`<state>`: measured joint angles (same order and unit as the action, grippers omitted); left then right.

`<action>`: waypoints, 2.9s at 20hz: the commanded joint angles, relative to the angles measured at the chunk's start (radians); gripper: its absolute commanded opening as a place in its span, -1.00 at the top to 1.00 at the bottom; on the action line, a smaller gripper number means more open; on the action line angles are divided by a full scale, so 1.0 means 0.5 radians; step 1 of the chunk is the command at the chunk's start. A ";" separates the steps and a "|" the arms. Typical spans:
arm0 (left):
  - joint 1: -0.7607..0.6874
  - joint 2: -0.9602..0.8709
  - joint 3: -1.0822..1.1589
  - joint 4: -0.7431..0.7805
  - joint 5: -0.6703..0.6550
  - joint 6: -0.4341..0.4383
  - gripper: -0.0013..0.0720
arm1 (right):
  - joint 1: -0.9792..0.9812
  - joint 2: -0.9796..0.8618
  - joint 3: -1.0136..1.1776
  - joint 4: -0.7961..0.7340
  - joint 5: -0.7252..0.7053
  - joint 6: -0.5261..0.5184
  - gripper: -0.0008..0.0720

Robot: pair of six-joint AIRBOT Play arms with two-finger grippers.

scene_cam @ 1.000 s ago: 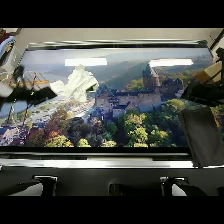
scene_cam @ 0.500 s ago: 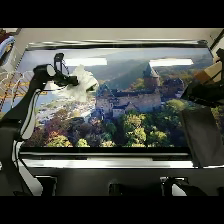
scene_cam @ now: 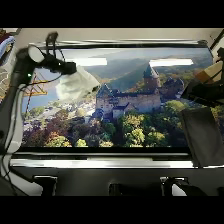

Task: Fold the clothes and pants, and hang the long-sleeved shirts on hangers.

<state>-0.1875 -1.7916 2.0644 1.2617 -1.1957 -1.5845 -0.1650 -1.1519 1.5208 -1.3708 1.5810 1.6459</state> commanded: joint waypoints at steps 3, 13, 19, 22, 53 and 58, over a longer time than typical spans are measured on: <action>-0.520 0.394 -0.002 -0.192 -0.233 -0.273 0.92 | 0.002 0.023 -0.001 0.005 0.117 -0.025 -0.65; -1.116 -0.195 -0.435 -0.080 0.006 -0.678 0.92 | 0.002 0.361 -0.001 0.130 0.291 0.012 -0.66; -0.878 0.011 -0.275 -0.092 -0.236 -0.549 -0.87 | 0.002 0.388 0.002 0.220 0.143 0.080 -0.66; -0.658 0.284 -0.252 0.043 -0.557 -0.424 -0.87 | -0.026 0.352 0.002 0.256 -0.038 0.166 -0.66; 0.189 2.177 -2.229 0.128 -0.762 -0.599 -0.86 | -0.105 -0.910 -1.200 1.606 -1.190 -1.024 0.18; 0.185 2.174 -2.705 -0.382 -0.175 -0.600 -0.85 | -0.105 -0.867 -1.195 1.611 -1.077 -1.086 0.88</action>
<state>-0.0948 -0.7078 0.8360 1.2385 -1.4811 -1.8885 -0.2195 -1.5982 0.9207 -0.5827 1.0073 1.1183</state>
